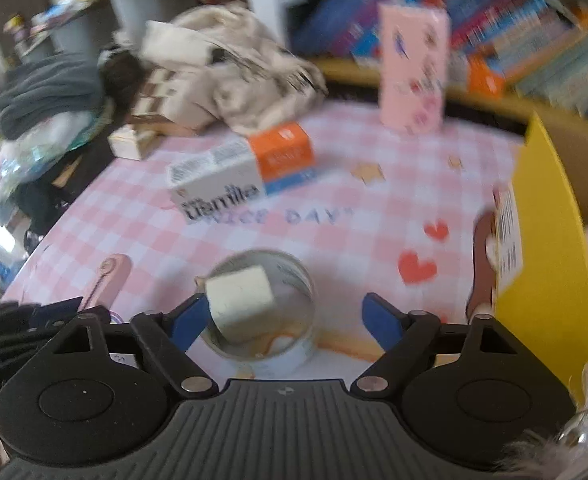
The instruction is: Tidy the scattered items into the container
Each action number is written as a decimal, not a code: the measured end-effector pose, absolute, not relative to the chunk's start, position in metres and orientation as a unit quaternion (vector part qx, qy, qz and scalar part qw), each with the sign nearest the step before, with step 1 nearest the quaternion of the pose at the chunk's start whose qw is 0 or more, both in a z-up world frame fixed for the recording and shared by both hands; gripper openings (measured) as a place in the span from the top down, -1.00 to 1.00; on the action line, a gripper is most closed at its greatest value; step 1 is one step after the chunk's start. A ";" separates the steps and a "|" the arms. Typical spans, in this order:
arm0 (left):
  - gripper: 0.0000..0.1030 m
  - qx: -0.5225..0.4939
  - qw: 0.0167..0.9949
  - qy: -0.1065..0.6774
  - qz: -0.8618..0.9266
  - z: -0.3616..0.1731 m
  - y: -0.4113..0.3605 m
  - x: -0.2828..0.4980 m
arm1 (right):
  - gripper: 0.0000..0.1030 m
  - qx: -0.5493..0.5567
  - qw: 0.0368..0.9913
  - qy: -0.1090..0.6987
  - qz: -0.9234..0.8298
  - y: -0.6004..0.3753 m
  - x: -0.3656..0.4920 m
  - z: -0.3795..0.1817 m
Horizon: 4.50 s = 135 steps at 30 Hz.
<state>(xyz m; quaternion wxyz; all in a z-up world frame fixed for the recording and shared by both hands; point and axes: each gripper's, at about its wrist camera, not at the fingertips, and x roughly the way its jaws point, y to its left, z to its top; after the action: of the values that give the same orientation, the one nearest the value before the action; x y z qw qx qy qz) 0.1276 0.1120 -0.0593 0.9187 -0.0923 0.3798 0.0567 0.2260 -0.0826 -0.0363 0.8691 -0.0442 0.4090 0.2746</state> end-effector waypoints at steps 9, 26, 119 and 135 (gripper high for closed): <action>0.56 -0.092 0.918 0.381 0.058 -0.061 0.111 0.128 | -0.02 -0.071 0.851 0.410 0.320 -0.061 0.229 -0.043; 0.56 -0.090 0.926 0.364 0.046 -0.050 0.106 0.121 | 0.40 -0.051 0.869 0.372 0.322 -0.075 0.220 -0.020; 0.56 0.013 0.908 0.344 -0.240 -0.022 -0.056 0.062 | 0.40 0.051 0.909 0.408 0.062 -0.266 0.053 -0.016; 0.56 0.035 0.900 0.339 -0.272 -0.019 -0.112 0.080 | 0.40 0.054 0.909 0.410 0.049 -0.312 0.071 -0.014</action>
<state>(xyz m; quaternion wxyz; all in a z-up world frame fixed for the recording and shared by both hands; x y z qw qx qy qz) 0.0800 -0.1117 -0.0193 0.9000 0.0349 0.3391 -0.2717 0.0706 -0.3118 -0.0142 0.9093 0.0539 0.4097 0.0494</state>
